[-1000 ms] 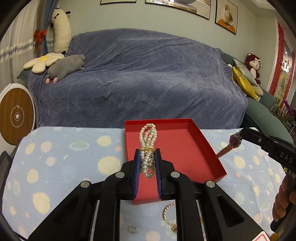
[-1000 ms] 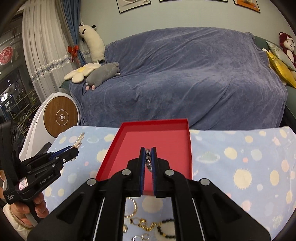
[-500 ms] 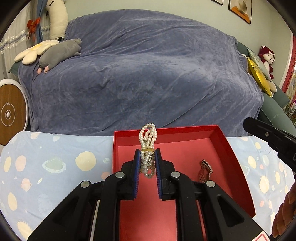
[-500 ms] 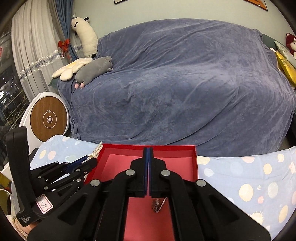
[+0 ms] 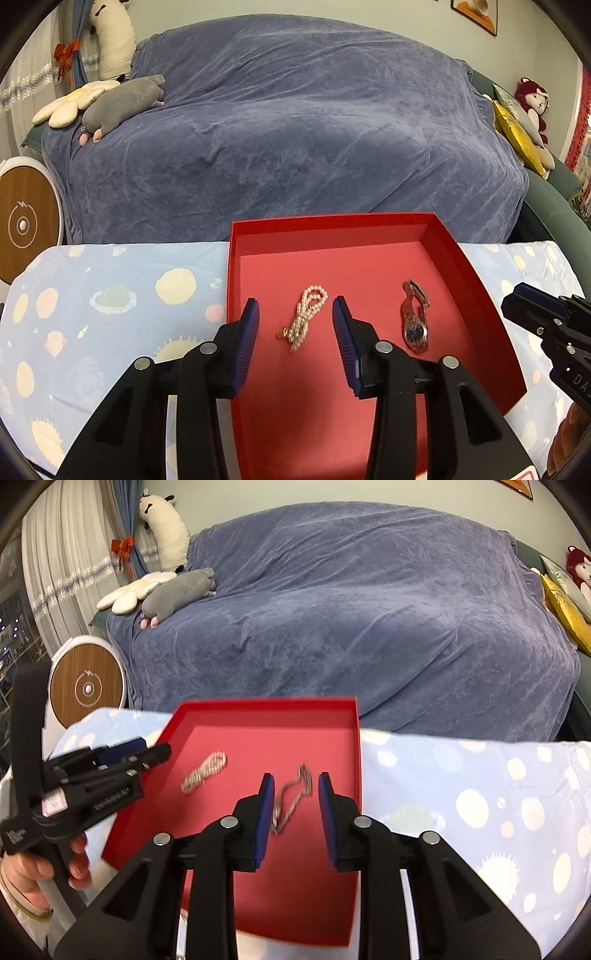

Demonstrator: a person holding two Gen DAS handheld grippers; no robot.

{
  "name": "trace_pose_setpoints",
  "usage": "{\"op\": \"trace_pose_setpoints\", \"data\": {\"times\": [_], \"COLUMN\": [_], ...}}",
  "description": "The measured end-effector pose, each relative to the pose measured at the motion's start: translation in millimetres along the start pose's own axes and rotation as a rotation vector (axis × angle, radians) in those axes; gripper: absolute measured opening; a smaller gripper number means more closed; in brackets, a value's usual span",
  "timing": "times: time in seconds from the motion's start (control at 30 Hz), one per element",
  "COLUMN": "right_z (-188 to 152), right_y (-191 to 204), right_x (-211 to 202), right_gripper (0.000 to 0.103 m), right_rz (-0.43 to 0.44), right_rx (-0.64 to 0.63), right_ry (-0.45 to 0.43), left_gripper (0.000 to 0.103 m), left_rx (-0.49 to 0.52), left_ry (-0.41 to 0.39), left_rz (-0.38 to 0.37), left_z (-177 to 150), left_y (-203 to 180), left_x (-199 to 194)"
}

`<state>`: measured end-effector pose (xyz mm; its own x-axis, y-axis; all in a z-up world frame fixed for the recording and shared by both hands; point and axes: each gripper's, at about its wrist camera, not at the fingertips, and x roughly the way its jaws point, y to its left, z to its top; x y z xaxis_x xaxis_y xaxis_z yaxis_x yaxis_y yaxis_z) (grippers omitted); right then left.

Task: Organize jewelry
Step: 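Withdraw both open grippers from the red box back to the jewelry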

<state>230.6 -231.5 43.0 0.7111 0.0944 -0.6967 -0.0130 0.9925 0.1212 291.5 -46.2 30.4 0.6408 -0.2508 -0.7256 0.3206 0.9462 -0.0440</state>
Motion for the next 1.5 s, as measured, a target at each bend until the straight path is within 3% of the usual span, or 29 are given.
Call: {"op": "trace_pose_setpoints", "data": {"times": [0.37, 0.63, 0.87, 1.03, 1.17, 1.27, 1.5], "right_z": [-59.3, -73.8, -77.4, -82.1, -99.0, -112.2, -130.7], "right_y": [8.1, 12.4, 18.0, 25.1, 37.7, 51.9, 81.6], "right_x": [7.0, -0.5, -19.5, -55.1, -70.7, -75.1, -64.5], "right_gripper": [0.023, 0.024, 0.031, 0.040, 0.046, 0.050, 0.060], "right_rz": [-0.010, 0.025, -0.010, 0.019, 0.070, 0.091, 0.113], "right_rx": [-0.011, 0.027, 0.043, 0.043, 0.044, 0.032, -0.033], "right_ry": [0.099, 0.107, 0.068, 0.013, 0.028, 0.046, 0.085], "left_gripper": [0.042, 0.045, 0.048, 0.058, 0.073, 0.075, 0.075], "left_rx": [0.105, 0.057, 0.000, -0.058, -0.103, -0.137, -0.043], "left_ry": [-0.003, 0.032, 0.027, -0.012, -0.022, -0.007, 0.057], "left_rz": [0.082, 0.085, 0.070, 0.056, 0.087, 0.093, 0.112], "left_z": [-68.5, -86.7, -89.6, -90.9, -109.8, -131.9, -166.6], "left_y": [-4.5, 14.6, 26.3, 39.9, 54.0, 61.9, 50.3], "left_x": [-28.9, -24.7, -36.5, -72.8, -102.5, -114.0, -104.6]}}
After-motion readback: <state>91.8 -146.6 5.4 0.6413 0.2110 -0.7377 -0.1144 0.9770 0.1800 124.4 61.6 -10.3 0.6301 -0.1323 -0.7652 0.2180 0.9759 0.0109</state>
